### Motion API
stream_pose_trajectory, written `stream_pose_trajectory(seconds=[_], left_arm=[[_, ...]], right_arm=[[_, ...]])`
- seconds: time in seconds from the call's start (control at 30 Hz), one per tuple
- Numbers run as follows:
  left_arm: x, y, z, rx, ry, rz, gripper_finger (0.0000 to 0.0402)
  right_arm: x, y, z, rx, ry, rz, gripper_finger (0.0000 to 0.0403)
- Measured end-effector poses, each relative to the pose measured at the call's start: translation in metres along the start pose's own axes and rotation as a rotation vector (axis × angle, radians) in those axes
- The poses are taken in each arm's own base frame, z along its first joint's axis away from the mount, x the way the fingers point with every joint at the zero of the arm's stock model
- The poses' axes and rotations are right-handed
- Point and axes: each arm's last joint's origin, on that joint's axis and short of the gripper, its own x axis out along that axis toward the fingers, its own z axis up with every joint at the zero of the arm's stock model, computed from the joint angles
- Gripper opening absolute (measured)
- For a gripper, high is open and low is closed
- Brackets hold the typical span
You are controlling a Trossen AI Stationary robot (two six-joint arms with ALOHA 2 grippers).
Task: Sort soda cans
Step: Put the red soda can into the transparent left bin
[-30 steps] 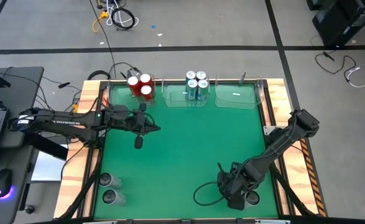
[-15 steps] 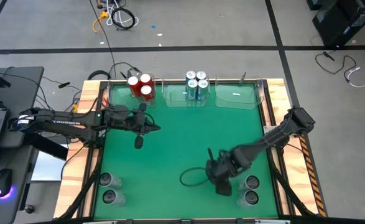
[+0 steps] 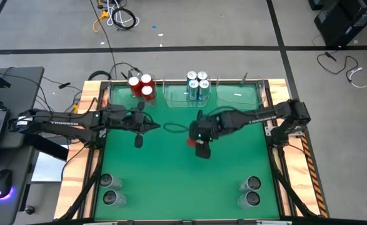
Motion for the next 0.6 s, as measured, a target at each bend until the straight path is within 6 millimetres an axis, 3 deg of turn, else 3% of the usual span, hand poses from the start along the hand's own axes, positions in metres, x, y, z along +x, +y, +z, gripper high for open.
stream_pose_trajectory(seconds=[0.3, 0.4, 0.6], left_arm=[[-0.031, 0.001, 0.015, 0.004, -0.123, 0.034, 0.0001], [-0.040, 0.001, 0.018, 0.004, -0.152, 0.035, 0.0001], [-0.053, 0.001, 0.021, 0.006, -0.191, 0.039, 0.0001]], right_arm=[[0.000, -0.031, 0.023, -0.004, -0.157, -0.006, 0.0275], [-0.002, -0.033, 0.030, -0.008, -0.216, 0.001, 0.0275], [-0.024, -0.031, 0.052, -0.045, -0.380, 0.011, 0.0275]])
